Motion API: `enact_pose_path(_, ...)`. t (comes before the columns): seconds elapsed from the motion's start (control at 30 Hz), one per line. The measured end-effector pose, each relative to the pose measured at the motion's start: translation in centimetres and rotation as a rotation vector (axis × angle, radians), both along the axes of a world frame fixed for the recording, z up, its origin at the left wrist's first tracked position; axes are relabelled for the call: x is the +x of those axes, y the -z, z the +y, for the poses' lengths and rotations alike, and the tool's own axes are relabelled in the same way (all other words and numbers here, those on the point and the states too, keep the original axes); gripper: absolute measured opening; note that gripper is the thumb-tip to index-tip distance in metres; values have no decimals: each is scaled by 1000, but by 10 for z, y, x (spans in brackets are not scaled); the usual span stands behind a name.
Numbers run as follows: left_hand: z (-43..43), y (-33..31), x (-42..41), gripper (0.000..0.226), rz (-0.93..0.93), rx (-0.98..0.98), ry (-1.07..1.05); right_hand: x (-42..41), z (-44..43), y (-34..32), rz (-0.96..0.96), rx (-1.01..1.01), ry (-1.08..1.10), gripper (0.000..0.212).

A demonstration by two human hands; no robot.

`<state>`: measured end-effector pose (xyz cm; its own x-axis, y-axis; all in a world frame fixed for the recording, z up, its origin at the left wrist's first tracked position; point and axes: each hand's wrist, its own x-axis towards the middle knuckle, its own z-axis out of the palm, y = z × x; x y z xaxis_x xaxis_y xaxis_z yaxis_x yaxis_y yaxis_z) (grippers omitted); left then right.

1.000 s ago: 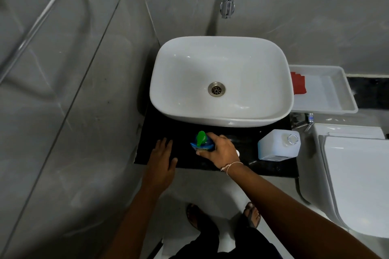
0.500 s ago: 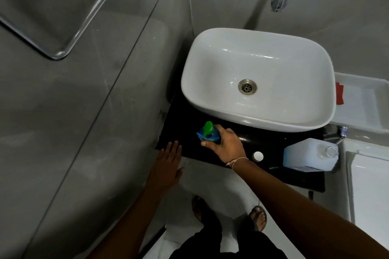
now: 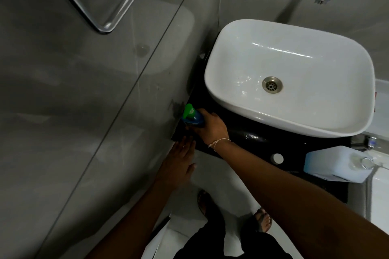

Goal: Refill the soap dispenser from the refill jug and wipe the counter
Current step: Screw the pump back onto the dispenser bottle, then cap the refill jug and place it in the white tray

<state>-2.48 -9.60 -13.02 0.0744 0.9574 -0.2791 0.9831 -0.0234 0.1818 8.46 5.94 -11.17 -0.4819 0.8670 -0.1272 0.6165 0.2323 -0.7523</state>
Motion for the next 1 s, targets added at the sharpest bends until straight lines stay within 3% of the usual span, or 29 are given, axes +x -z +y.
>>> enact_pose_path(0.17,2,-1,0,75,-20,19,-1,-7,2,3,-2,-8,-19,65)
enact_pose_path(0.37,6,-9,6,72,-27,4,12,31,-5,-10,18,-64,44,79)
enact_pose_path(0.7,46,-42,97,55,-257,213,156,204,-87,-32,300,-111,652,47)
enact_pose_path(0.87,82,-52,161,58,-182,115,199,269,-119,-32,342,-142,1014,31)
enact_pose_path(1.0,102,-53,202,58,-143,55,189,298,-121,-34,322,-163,1172,46)
